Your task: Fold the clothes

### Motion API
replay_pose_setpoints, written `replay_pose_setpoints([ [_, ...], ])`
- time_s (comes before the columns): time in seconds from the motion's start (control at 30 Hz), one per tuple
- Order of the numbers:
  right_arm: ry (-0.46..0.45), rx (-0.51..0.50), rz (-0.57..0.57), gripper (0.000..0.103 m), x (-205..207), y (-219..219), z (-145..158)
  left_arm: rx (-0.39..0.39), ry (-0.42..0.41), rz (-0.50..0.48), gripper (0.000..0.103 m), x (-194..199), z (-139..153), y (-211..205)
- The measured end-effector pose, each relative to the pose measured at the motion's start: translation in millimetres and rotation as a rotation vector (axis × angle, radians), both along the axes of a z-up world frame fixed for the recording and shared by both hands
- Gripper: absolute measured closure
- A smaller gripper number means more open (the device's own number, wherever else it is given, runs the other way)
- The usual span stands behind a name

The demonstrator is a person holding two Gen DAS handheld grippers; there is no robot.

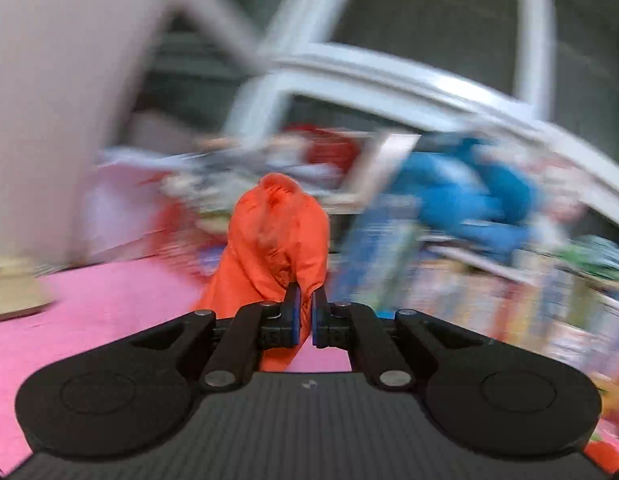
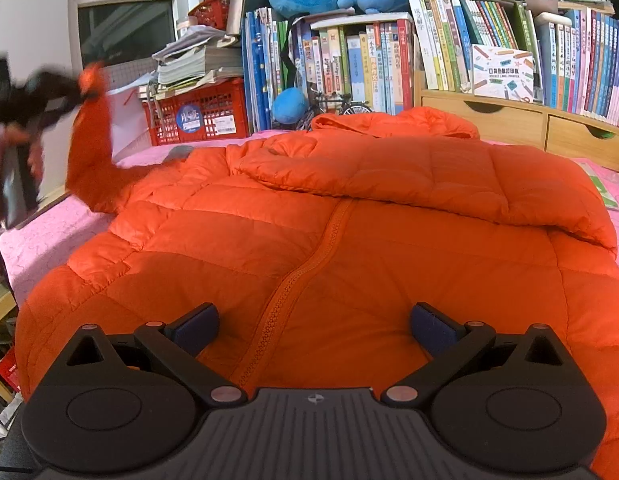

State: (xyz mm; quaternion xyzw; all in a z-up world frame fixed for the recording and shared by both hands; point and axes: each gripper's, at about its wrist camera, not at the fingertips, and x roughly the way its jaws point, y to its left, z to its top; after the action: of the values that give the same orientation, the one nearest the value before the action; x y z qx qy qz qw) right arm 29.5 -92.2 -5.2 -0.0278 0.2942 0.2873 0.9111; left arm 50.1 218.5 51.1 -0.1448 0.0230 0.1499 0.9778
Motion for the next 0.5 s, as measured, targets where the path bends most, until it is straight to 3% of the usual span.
replay_pose_setpoints([
  [0.07, 0.010, 0.043, -0.009, 0.000, 1.3, -5.0, 2.2, 0.086, -0.001, -0.118, 0.098, 16.4, 6.8, -43.0],
  [0.17, 0.046, 0.216, -0.049, 0.000, 6.2, -24.1, 12.1, 0.232, 0.067, -0.257, 0.098, 37.1, -11.8, -105.8],
  [0.27, 0.132, 0.524, -0.025, 0.000, 31.9, -52.6, 34.4, 0.335, 0.120, -0.332, 0.098, 40.6, -35.9, -141.7],
  [0.3, 0.161, 0.576, -0.004, 0.000, 46.3, -55.8, 43.0, 0.366, 0.135, -0.350, 0.098, 41.0, -42.2, -150.6],
  [0.37, 0.204, 0.631, 0.035, 0.000, 77.6, -55.2, 59.4, 0.408, 0.158, -0.374, 0.098, 41.1, -50.3, -162.2],
  [0.5, 0.268, 0.602, 0.073, 0.000, 138.8, -24.9, 74.4, 0.454, 0.197, -0.408, 0.098, 37.2, -60.1, -173.3],
])
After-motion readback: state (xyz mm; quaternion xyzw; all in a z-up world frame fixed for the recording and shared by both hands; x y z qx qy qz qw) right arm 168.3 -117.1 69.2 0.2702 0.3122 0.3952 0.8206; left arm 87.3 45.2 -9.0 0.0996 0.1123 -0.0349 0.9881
